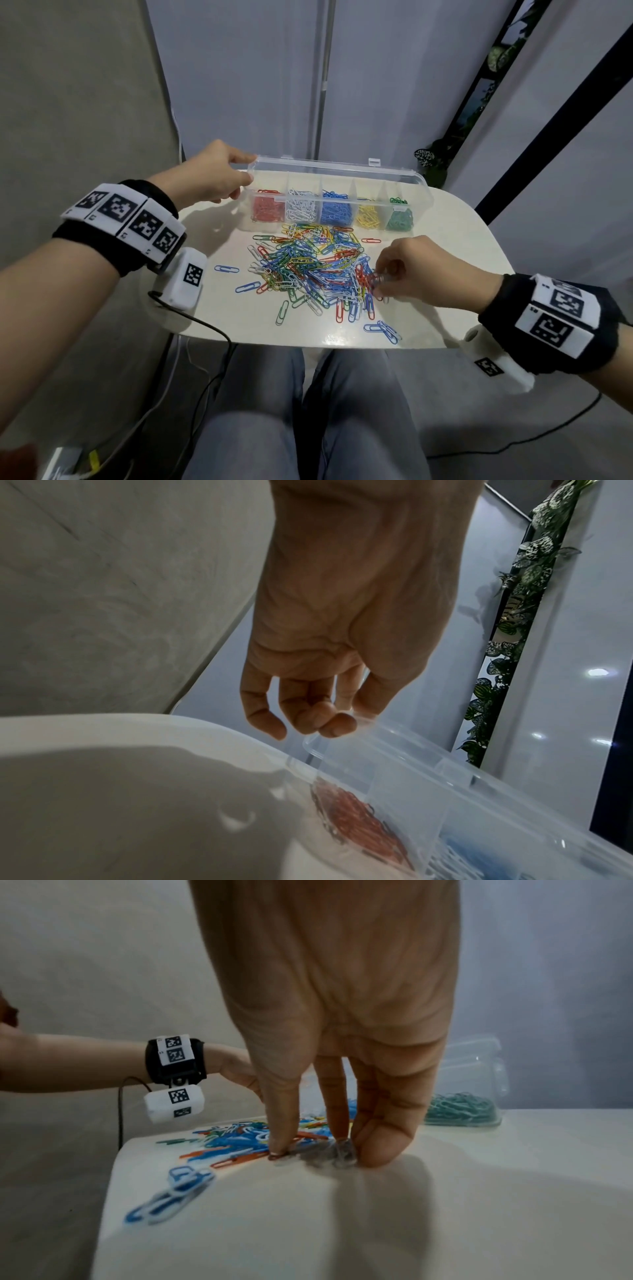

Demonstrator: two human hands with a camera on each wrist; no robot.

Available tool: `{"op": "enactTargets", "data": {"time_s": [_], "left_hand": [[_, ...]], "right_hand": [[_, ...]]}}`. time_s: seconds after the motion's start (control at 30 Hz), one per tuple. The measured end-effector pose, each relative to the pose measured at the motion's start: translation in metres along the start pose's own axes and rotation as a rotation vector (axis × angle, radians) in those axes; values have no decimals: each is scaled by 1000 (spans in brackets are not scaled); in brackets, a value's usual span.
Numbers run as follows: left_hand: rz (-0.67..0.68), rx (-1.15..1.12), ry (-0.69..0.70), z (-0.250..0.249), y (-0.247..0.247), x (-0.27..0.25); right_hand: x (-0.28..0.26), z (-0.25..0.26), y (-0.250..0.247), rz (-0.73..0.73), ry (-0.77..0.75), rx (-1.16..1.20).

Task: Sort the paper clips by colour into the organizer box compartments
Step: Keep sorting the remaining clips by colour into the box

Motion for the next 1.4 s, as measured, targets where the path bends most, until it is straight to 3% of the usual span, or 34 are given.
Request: {"op": "enactTargets", "data": {"time_s": [0.3,0.43,0.8,1.03,1.4], "left_hand": [[1,3,4,-1,0,-2],[2,5,4,-1,0,-1],[-7,23,0,-2,0,-2],[-5,22,2,-2,0,-2],[2,17,8,-2,0,-4]], "right_hand": [[-7,-13,-13,-55,79,32],[-13,-14,-6,14,140,-9],[-14,-9,-1,47,75,-72],[-11,-17,-6,-17,104,29],[5,-28,-11,66,193,206]]}}
Point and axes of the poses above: each hand's wrist, its own x-axis towards the middle knuckle, its own y-axis out of the palm, z = x × y, the point moved 4 cm from there along x, towards the middle knuckle, and after that the axes turned 13 degrees about z, right-handed, at the moved point
